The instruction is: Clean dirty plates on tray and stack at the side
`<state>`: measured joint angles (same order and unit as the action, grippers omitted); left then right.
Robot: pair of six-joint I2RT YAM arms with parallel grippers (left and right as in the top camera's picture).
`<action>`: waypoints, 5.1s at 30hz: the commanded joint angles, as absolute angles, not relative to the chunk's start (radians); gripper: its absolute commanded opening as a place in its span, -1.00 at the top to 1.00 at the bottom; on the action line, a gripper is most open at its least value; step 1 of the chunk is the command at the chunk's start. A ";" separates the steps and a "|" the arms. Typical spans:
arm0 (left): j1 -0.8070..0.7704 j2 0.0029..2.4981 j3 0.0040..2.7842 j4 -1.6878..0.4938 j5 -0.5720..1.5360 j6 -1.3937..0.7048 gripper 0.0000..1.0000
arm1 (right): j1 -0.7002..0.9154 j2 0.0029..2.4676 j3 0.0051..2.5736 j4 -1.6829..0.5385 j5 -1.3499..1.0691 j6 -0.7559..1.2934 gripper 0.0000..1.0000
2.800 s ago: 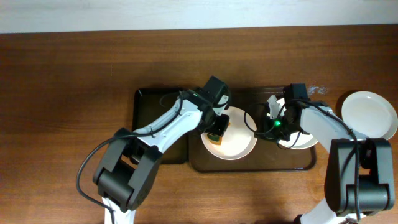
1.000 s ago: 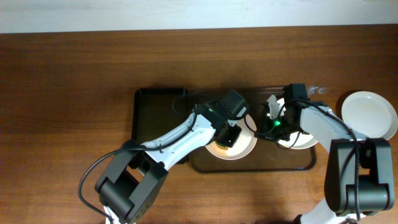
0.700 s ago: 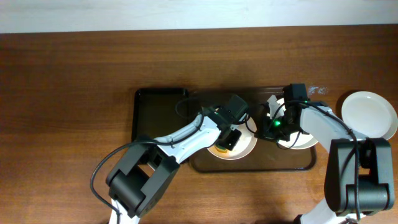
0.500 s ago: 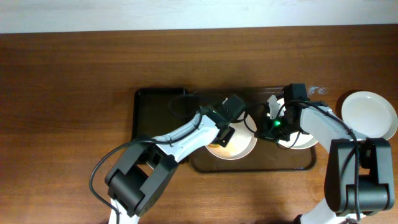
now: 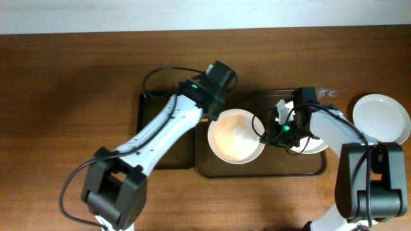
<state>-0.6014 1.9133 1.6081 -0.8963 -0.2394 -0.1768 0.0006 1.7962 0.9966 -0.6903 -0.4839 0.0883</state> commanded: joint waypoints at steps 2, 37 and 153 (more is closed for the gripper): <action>-0.379 1.892 1.619 -1.063 0.025 -0.175 0.97 | 0.006 1.792 0.991 -0.691 -0.474 0.083 0.22; -0.088 1.901 1.248 -0.724 0.081 -0.193 0.89 | 0.673 1.828 1.648 -0.955 0.428 0.515 0.92; -0.089 1.901 1.245 -0.715 0.090 -0.193 0.82 | 0.116 1.910 1.325 -1.050 -0.093 0.113 0.90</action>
